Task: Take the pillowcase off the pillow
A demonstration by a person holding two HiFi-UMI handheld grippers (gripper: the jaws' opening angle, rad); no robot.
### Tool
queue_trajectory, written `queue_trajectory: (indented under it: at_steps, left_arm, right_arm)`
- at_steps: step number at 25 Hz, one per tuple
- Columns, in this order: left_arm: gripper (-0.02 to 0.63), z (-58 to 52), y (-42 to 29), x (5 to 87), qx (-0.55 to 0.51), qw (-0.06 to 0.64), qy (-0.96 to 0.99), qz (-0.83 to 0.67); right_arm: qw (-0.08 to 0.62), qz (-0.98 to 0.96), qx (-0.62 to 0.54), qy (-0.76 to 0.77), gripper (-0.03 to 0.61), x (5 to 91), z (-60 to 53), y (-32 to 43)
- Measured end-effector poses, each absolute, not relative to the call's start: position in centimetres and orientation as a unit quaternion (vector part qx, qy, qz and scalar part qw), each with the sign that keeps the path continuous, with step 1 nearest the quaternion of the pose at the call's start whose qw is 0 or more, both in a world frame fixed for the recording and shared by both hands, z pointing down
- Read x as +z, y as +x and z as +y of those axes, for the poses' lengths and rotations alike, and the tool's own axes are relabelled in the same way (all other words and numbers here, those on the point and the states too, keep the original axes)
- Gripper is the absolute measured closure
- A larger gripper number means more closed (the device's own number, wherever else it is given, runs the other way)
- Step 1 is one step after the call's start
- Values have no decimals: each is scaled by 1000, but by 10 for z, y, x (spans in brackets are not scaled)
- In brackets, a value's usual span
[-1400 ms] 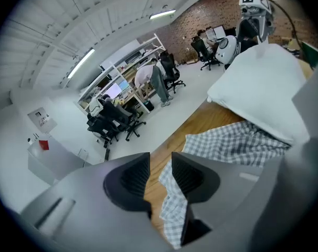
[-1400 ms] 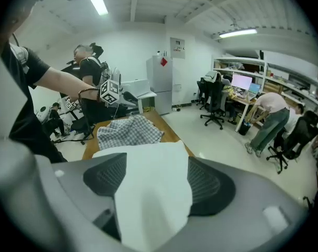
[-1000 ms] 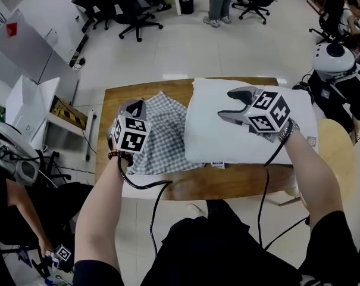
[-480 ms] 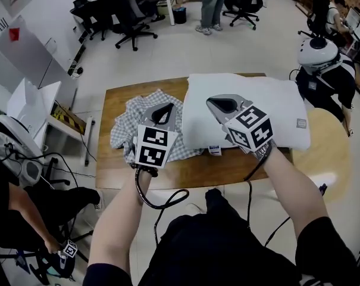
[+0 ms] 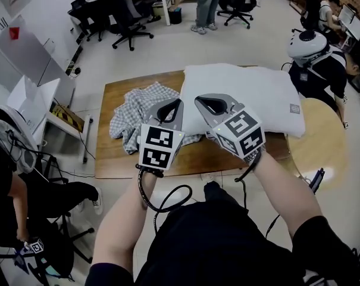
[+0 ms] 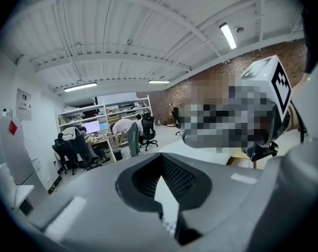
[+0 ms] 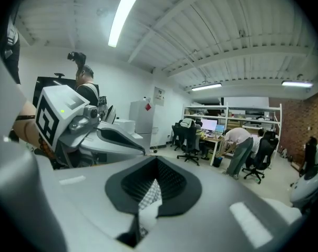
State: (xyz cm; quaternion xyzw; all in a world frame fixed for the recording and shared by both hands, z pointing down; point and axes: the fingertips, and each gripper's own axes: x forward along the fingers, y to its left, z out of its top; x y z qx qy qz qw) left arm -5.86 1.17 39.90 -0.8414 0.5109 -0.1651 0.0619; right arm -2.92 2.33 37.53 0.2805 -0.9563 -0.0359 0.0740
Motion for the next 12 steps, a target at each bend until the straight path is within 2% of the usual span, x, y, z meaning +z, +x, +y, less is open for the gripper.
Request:
queue_trajectory:
  at_steps: [12]
  left_arm:
    - [611, 26, -50, 390, -146, 59, -849, 505]
  right_arm:
    - [49, -949, -39, 309, 578, 365, 41, -13]
